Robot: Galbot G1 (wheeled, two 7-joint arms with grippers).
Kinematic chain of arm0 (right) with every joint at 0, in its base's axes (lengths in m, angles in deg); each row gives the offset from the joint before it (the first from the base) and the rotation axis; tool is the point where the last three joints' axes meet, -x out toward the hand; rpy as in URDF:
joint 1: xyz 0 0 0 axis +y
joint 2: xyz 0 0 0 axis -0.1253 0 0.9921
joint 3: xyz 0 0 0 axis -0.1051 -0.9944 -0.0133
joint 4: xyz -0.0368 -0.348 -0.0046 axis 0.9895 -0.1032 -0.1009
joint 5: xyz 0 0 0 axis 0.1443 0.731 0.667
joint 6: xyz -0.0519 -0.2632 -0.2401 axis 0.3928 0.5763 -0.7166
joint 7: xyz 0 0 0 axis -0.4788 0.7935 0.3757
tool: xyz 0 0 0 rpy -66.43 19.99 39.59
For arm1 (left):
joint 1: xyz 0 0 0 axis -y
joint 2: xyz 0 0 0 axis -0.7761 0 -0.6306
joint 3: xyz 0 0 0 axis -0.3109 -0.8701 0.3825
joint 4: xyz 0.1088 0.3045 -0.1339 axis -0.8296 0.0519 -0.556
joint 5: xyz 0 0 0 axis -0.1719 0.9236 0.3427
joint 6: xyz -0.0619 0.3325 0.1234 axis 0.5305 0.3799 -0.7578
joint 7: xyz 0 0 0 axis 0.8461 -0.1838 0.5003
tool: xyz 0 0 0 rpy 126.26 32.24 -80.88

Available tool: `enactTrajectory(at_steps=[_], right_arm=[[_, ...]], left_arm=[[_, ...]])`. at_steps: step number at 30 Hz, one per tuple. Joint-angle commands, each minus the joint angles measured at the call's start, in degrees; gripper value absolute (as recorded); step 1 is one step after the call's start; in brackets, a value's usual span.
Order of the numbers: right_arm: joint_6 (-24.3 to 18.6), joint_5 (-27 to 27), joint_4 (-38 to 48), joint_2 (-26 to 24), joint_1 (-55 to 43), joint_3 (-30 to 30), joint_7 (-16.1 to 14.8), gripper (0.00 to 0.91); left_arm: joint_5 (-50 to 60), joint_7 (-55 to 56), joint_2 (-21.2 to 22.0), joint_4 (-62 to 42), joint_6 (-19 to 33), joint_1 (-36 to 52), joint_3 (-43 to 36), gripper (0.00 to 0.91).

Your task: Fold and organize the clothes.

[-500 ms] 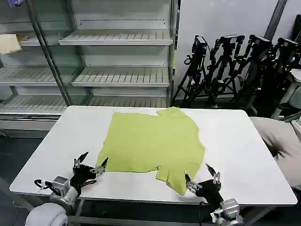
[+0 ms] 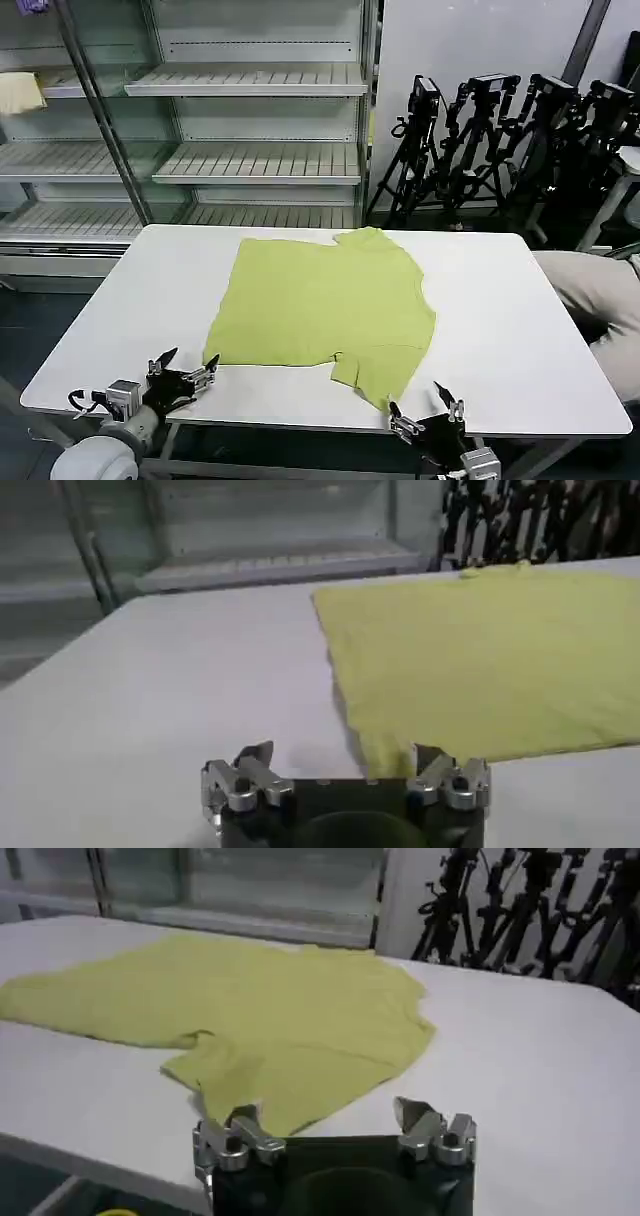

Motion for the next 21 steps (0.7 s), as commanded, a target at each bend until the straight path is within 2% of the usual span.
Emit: enactTrajectory(at_steps=[1,3,4,5,6,7,8,21], right_arm=[[0.7,0.3,-0.5,-0.1,1.2,0.2,0.5,0.907],[0.9,0.1,-0.3,-0.1,1.1,-0.1,0.6,0.907],[1.0,0.0,-0.2,-0.1,1.0,-0.2,0.7,0.665],[1.0,-0.3,0.1,0.0,0.6,-0.4,0.6,0.464],[1.0,-0.4,0.5,0.1,0.2,-0.7,0.6,0.121],[1.2,-0.7,0.6,0.2,-0.1,-0.8,0.4,0.01],[1.6,-1.1,0.6,0.3,-0.3,-0.9,0.3,0.0],[4.7,-5.7,1.8,0.0,-1.6,-1.6,-1.0,0.0]], left_arm=[[-2.8,1.9,0.1,-0.6,-1.4,-0.1,0.0,0.907],[-3.2,2.2,0.1,0.0,-1.4,-0.2,0.3,0.907],[-3.2,2.2,0.1,0.0,-1.4,-0.1,0.3,0.907],[-3.2,2.2,0.0,-0.2,-1.4,0.1,0.3,0.796],[-3.2,2.2,-0.1,-0.2,-1.4,0.1,0.3,0.02],[-3.2,2.2,-0.1,-0.3,-1.3,0.2,0.3,0.01],[-3.2,2.2,-0.1,-0.5,-1.3,0.4,0.2,0.0],[-3.3,2.6,-0.2,-1.0,-1.3,0.7,-2.0,0.01]])
